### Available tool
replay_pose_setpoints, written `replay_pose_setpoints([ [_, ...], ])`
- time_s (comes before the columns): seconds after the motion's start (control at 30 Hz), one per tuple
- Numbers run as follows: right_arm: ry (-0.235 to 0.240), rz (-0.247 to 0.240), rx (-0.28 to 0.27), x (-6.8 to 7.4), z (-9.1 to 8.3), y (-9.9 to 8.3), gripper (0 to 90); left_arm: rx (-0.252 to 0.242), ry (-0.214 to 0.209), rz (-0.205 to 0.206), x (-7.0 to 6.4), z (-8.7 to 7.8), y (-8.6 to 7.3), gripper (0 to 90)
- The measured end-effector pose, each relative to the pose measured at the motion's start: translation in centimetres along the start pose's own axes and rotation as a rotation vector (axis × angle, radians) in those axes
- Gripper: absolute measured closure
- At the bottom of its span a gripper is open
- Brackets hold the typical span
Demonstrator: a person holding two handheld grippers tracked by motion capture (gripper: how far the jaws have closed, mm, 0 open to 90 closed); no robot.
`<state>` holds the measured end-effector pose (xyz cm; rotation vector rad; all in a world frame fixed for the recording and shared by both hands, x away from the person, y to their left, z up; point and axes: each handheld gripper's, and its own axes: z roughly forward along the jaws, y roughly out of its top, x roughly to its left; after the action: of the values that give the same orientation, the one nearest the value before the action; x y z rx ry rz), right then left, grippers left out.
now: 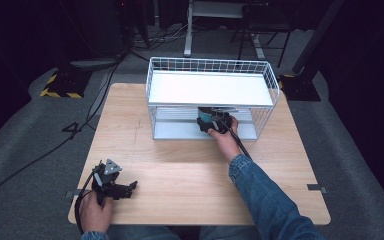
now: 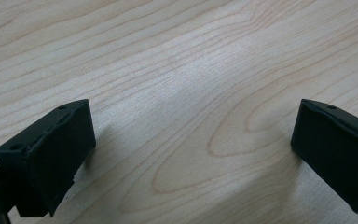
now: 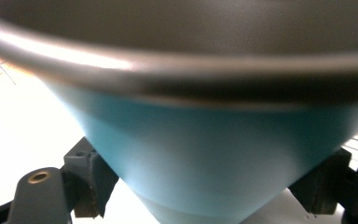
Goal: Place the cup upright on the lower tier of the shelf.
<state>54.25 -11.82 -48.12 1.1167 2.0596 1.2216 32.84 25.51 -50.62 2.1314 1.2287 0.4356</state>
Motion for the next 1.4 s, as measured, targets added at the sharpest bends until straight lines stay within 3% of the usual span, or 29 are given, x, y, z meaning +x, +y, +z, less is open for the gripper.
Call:
replay_pose_setpoints([
  [0.1, -0.009, -0.007, -0.007, 0.1, 0.0, -0.1, 15.0, 0.000, 0.000, 0.000, 0.0, 0.0, 0.0, 0.2],
  [0.2, -0.035, -0.007, -0.022, 0.2, -0.1, -0.2, 15.6, 0.000, 0.000, 0.000, 0.0, 0.0, 0.0, 0.2],
  [0.47, -0.015, 0.015, -0.016, 0.0, -0.9, -0.3, 15.7, 0.000, 0.000, 0.000, 0.0, 0.0, 0.0, 0.2],
  [0.8, 0.011, -0.008, -0.013, -0.2, -3.2, -0.4, 15.7, 0.000, 0.000, 0.000, 0.0, 0.0, 0.0, 0.2],
  [1.03, 0.064, 0.032, -0.001, 0.2, -5.7, -0.5, 15.7, 0.000, 0.000, 0.000, 0.0, 0.0, 0.0, 0.2],
  [1.23, 0.116, 0.028, -0.013, 0.6, -8.3, -0.9, 15.7, 0.000, 0.000, 0.000, 0.0, 0.0, 0.0, 0.2],
  [1.4, 0.163, 0.012, -0.020, 0.1, -10.6, -1.2, 15.7, 0.000, 0.000, -0.001, 0.0, 0.0, 0.0, 0.2],
])
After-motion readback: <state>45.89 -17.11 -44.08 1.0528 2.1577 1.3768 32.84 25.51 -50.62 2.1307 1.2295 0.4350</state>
